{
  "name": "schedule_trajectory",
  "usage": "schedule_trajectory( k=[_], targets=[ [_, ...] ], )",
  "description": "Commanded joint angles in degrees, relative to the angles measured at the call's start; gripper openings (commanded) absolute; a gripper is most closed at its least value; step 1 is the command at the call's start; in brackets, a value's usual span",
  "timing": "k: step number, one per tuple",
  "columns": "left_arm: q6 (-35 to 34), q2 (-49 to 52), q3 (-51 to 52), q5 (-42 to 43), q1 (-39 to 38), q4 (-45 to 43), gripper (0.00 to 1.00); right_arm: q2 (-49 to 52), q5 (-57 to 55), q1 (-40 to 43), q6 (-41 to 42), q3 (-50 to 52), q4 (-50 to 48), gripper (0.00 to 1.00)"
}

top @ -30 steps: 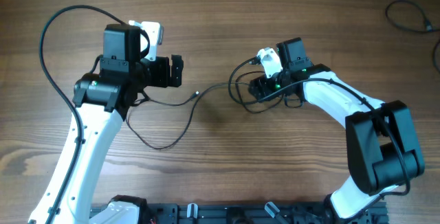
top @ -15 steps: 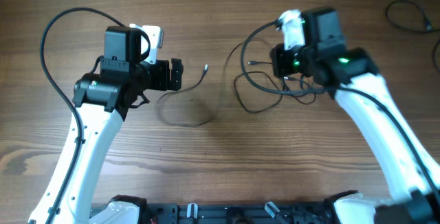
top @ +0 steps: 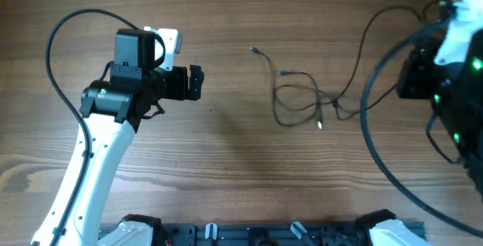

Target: Untangle cables

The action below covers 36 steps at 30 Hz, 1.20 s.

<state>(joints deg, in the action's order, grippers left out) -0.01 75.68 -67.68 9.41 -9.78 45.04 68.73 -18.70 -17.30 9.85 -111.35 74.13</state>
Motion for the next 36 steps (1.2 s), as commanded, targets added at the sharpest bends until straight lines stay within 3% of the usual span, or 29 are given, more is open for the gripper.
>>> schedule_trajectory(
  k=[1,4,11,14,16,19,23,27,28,32,36],
  targets=[
    [1.09,-0.74,-0.13,1.55,0.31,0.24,1.00,2.45,1.11,0.02,0.76,-0.72,0.48,0.04],
    [1.09,-0.74,-0.09,1.53,0.31,0.28,1.00,9.77,11.02,0.02,0.09,-0.72,-3.21,0.04],
    [1.11,-0.72,-0.07,1.49,0.31,0.92,1.00,37.48,38.86,-0.39,-0.94,-0.72,-20.65,0.04],
    [1.11,-0.72,-0.04,1.46,0.31,1.14,1.00,43.65,51.19,-1.79,-7.63,-0.72,-25.90,0.04],
    [1.09,-0.68,-0.04,1.49,0.31,1.40,1.00,44.70,42.69,-2.40,0.90,-0.72,-28.72,0.04],
    [1.11,-0.68,-0.04,1.46,0.31,2.05,1.00,44.74,36.76,-2.40,0.61,-0.72,-26.32,0.04],
    [1.09,-0.68,-0.04,1.51,0.31,1.73,1.00,46.88,22.16,-2.47,0.83,-0.31,-13.53,0.04],
    [1.03,-0.68,-0.04,1.55,-0.11,2.19,1.00,47.43,17.62,-2.45,4.48,5.64,-13.20,0.04],
    [1.05,-0.68,-0.04,1.53,-0.11,2.32,1.00,47.45,15.65,-2.45,6.23,7.34,-13.57,0.13],
    [1.05,-0.68,-0.04,1.55,-0.11,2.97,1.00,47.54,14.53,-2.47,9.84,16.09,-15.63,0.30],
    [1.07,-0.68,-0.04,1.53,-0.11,3.06,1.00,47.54,12.46,-2.47,15.06,21.75,-17.09,0.37]
  ],
)
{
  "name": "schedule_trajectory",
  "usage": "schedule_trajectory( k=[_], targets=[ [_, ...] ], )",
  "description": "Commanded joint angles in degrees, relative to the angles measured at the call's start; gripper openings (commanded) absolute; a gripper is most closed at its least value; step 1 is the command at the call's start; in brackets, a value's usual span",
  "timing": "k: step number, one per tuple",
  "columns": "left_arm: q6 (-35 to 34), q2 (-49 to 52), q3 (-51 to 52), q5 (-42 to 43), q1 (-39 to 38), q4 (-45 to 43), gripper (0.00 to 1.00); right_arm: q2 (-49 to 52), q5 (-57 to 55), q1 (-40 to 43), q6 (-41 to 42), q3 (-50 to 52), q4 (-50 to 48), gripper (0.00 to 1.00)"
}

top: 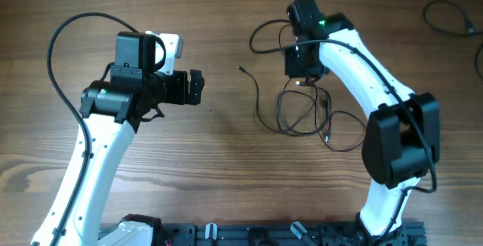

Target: Untangle cables

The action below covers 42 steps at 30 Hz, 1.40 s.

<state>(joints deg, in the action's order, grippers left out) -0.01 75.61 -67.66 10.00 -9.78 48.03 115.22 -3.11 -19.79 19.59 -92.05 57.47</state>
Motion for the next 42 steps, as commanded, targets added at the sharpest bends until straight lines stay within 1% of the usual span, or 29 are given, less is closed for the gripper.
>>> schedule_trajectory(
  k=[1,3,5,10,12,13,18,19,21,23,25,28,30,33,37,42],
  targets=[
    [1.07,-0.61,-0.07,0.94,-0.11,0.04,1.00,1.07,-3.74,0.02,7.10,3.74,-0.46,0.41],
    [1.07,-0.61,-0.07,0.94,-0.11,0.07,1.00,1.07,-5.05,0.02,11.08,7.26,-1.11,0.42],
    [1.09,-0.61,-0.07,0.92,-0.11,0.07,1.00,1.05,-6.40,0.02,12.94,9.77,-1.42,0.44],
    [1.09,-0.61,-0.07,0.92,-0.11,0.07,1.00,1.07,-7.91,0.02,16.63,11.15,-1.27,0.47],
    [1.09,-0.61,-0.07,0.94,-0.11,0.07,1.00,1.07,-8.20,0.04,17.05,11.17,-1.33,0.54],
    [1.09,-0.61,-0.07,0.92,-0.11,0.07,1.00,1.11,-9.38,0.04,18.21,11.21,-1.27,0.54],
    [1.11,-0.61,-0.07,0.92,-0.11,0.09,1.00,1.27,-8.11,0.02,18.53,12.09,-3.21,0.55],
    [1.11,-0.61,-0.07,0.92,-0.11,0.09,1.00,1.29,-5.84,0.02,18.03,12.11,-4.42,0.58],
    [1.11,-0.61,-0.07,0.92,-0.11,0.11,1.00,1.44,-2.69,0.02,17.92,12.15,-6.10,0.58],
    [1.14,-0.61,-0.07,0.90,-0.11,0.11,1.00,1.60,-0.57,0.02,18.12,12.57,-7.43,0.60],
    [1.16,-0.61,-0.07,0.92,-0.11,0.11,1.00,1.60,-0.85,0.02,19.93,14.19,-8.02,0.62],
    [1.16,-0.61,-0.07,0.90,-0.11,0.09,1.00,1.60,-2.05,0.02,20.20,16.90,-10.25,0.63],
    [1.16,-0.61,-0.07,0.92,-0.11,0.07,1.00,1.60,-3.26,0.02,20.68,16.92,-10.29,0.66],
    [1.14,-0.61,-0.07,0.94,-0.11,0.48,1.00,1.57,-2.95,0.24,18.71,16.92,-13.05,0.67],
    [1.14,-0.61,-0.07,0.92,-0.11,0.52,1.00,1.55,5.92,0.26,12.68,16.83,-19.43,0.67],
    [1.16,-0.61,-0.04,0.92,-0.11,0.52,1.00,0.33,6.93,0.26,7.43,14.73,-20.20,0.67]
  ],
)
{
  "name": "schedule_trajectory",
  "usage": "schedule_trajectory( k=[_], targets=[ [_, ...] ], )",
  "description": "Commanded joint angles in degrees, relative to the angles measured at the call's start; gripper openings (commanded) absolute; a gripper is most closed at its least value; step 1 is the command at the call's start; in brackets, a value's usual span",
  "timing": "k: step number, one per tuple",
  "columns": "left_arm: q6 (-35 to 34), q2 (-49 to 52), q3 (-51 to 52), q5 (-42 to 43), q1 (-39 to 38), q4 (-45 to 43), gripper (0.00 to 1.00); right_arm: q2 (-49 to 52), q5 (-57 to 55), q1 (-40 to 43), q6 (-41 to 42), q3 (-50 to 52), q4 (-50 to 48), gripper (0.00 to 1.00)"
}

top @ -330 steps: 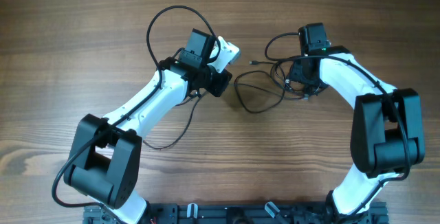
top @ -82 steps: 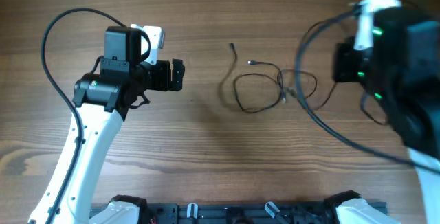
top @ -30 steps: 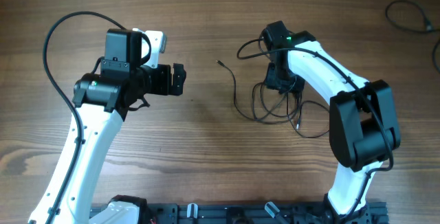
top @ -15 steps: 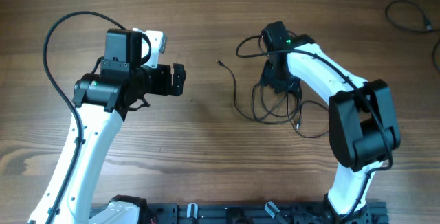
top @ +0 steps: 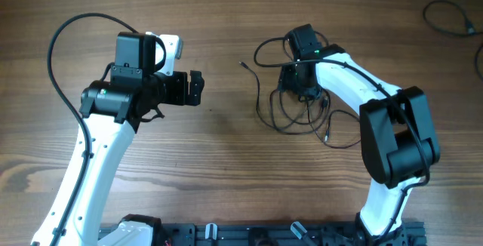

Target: Untangle cables

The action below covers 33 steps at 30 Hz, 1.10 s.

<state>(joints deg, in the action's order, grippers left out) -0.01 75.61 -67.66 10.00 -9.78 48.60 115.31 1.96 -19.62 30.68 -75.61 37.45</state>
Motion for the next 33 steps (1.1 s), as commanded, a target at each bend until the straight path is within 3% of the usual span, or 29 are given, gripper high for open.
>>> schedule_trajectory(
  k=[1,8,21,24,28,29,33],
  targets=[
    [1.18,-0.61,-0.07,0.92,-0.11,-0.04,1.00,-0.50,0.61,0.07,-3.67,-1.99,-0.04,0.67],
    [1.33,-0.61,-0.04,0.92,-0.11,-0.15,1.00,-5.92,-14.29,0.15,-3.54,-2.01,6.32,0.72],
    [1.33,-0.61,-0.04,0.92,-0.11,-0.13,1.00,-5.90,-7.34,0.13,8.57,-0.63,9.81,0.75],
    [1.33,-0.61,-0.04,0.92,-0.11,-0.13,1.00,-5.90,-6.78,0.13,11.54,-0.61,10.43,0.82],
    [1.33,-0.61,-0.04,0.92,-0.11,-0.11,1.00,-5.29,-6.62,0.02,11.58,-0.42,10.40,0.83],
    [1.31,-0.61,-0.07,0.92,-0.11,-0.09,1.00,-4.72,-5.27,0.00,12.66,-0.02,10.32,0.95],
    [1.31,-0.61,-0.04,0.92,-0.11,-0.09,1.00,-4.72,-4.81,0.02,13.40,2.97,7.28,0.98]
  ],
)
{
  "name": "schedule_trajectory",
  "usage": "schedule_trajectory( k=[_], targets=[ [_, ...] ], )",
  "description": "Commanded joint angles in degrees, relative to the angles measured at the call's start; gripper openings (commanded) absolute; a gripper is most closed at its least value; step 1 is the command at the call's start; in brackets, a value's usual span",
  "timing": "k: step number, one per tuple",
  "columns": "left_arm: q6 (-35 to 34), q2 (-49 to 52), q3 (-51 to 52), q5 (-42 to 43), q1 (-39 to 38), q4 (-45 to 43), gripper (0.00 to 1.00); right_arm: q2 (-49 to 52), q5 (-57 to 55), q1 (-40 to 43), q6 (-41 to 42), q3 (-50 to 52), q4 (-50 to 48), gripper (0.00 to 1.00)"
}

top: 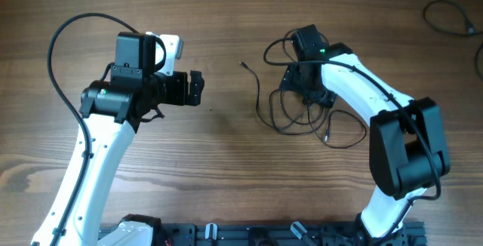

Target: Untangle cables

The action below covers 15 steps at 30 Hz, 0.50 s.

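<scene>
A tangle of thin dark cables (290, 118) lies right of the table's middle. One loose end (243, 65) points up-left, and a plug end (328, 134) lies at the lower right. My right gripper (303, 89) reaches down into the top of the tangle. Its fingers are hidden under the wrist, so whether they hold a strand cannot be told. My left gripper (196, 85) hovers well left of the tangle and points right toward it. Nothing shows in it, and its fingers are stacked as seen from above.
Another dark cable (445, 16) lies coiled at the far right top corner, apart from the tangle. The arms' own black leads loop beside each wrist. The arm bases and a black rail (256, 235) run along the front edge.
My right gripper has shifted slightly right and toward the front over the tangle's top. The tangle looks almost unchanged. The left arm has not moved.
At first my right arm was at the right edge, with a thin cable running from the tangle up toward it. Then a cable lay in the top right corner and the right gripper was over the tangle. The tangle's loops then sat further left, and the gripper stays among them.
</scene>
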<state>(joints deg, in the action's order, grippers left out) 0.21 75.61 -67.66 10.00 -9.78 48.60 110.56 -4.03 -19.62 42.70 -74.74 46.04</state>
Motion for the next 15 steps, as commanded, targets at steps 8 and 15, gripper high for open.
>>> schedule_trajectory(
  k=[8,15],
  targets=[
    [1.09,-0.61,-0.07,0.94,-0.11,-0.04,1.00,0.02,10.10,-0.04,-5.22,3.93,-10.62,0.98],
    [1.11,-0.61,-0.04,2.71,-0.11,0.13,1.00,3.80,10.62,-0.07,-6.86,3.93,-13.84,1.00]
  ],
)
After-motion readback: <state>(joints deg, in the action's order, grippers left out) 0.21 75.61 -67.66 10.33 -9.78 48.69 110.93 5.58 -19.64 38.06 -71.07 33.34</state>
